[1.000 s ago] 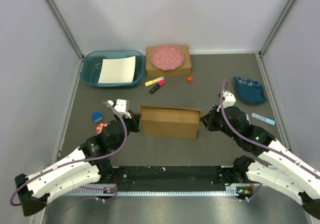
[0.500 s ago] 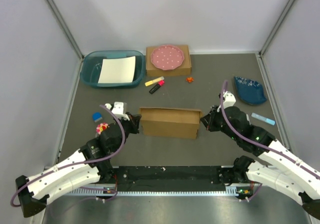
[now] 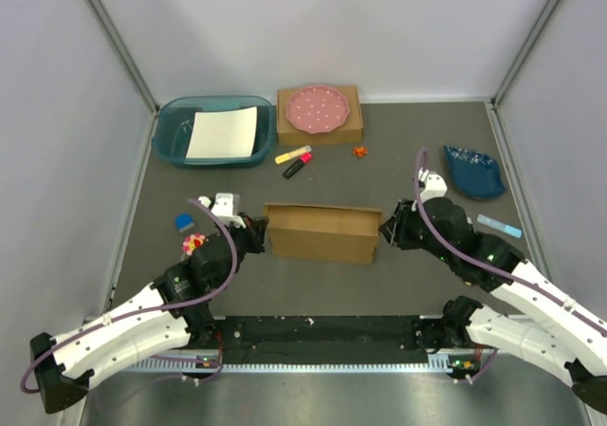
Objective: Fold the paper box
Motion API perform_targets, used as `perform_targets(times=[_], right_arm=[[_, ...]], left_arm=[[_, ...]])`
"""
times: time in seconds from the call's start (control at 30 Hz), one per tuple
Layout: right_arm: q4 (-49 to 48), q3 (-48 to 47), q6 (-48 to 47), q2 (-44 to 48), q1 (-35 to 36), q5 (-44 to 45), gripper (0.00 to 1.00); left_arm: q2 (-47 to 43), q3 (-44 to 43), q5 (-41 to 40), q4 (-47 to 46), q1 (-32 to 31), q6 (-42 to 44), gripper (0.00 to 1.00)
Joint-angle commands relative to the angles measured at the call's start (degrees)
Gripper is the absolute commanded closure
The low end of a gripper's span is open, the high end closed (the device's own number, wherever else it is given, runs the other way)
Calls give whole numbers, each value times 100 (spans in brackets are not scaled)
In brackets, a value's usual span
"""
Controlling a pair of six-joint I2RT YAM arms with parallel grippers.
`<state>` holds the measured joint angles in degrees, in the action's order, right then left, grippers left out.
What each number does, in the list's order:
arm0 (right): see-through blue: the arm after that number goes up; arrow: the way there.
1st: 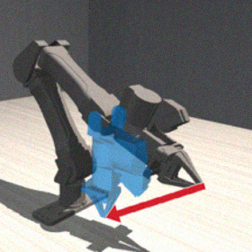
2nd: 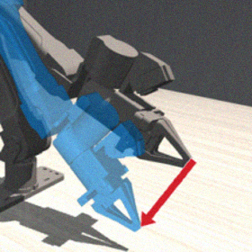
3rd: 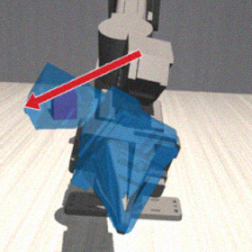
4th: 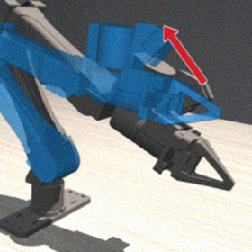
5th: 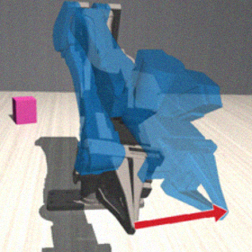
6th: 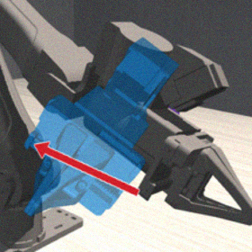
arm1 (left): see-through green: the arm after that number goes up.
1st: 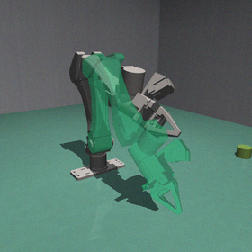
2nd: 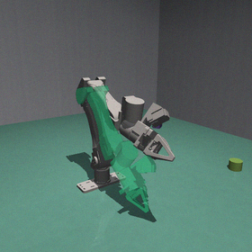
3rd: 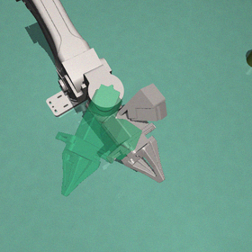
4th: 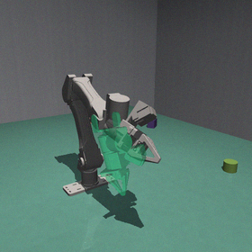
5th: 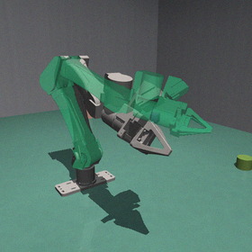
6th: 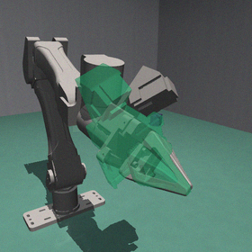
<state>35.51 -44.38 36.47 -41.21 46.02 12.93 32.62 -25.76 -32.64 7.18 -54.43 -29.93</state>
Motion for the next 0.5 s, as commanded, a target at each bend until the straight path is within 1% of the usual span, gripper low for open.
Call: perform_targets(times=[0.0, 0.17, 0.23, 0.27, 0.3, 0.37, 0.4, 0.47], right_arm=[[35, -554, -192, -80, 47, 262, 66], [-35, -791, -342, -326, 47, 438, 65], [-87, -835, -377, -387, 47, 491, 68], [-114, -844, -403, -466, 47, 517, 71], [-123, -835, -438, -510, 47, 526, 78], [-123, -809, -456, -624, 47, 509, 86], [-123, -774, -465, -625, 47, 500, 93], [-123, -660, -439, -599, 47, 500, 99]], left_arm=[[245, 124, 197, 917, -6, 5, 100], [280, 27, 136, 864, -6, 66, 100], [306, 1, 127, 820, -6, 119, 100], [315, -17, 109, 794, -6, 137, 100], [350, -26, 100, 768, -6, 172, 100], [368, -61, 100, 759, -6, 198, 100], [403, -70, 100, 759, -6, 216, 100], [412, -113, 100, 750, -6, 216, 100]])
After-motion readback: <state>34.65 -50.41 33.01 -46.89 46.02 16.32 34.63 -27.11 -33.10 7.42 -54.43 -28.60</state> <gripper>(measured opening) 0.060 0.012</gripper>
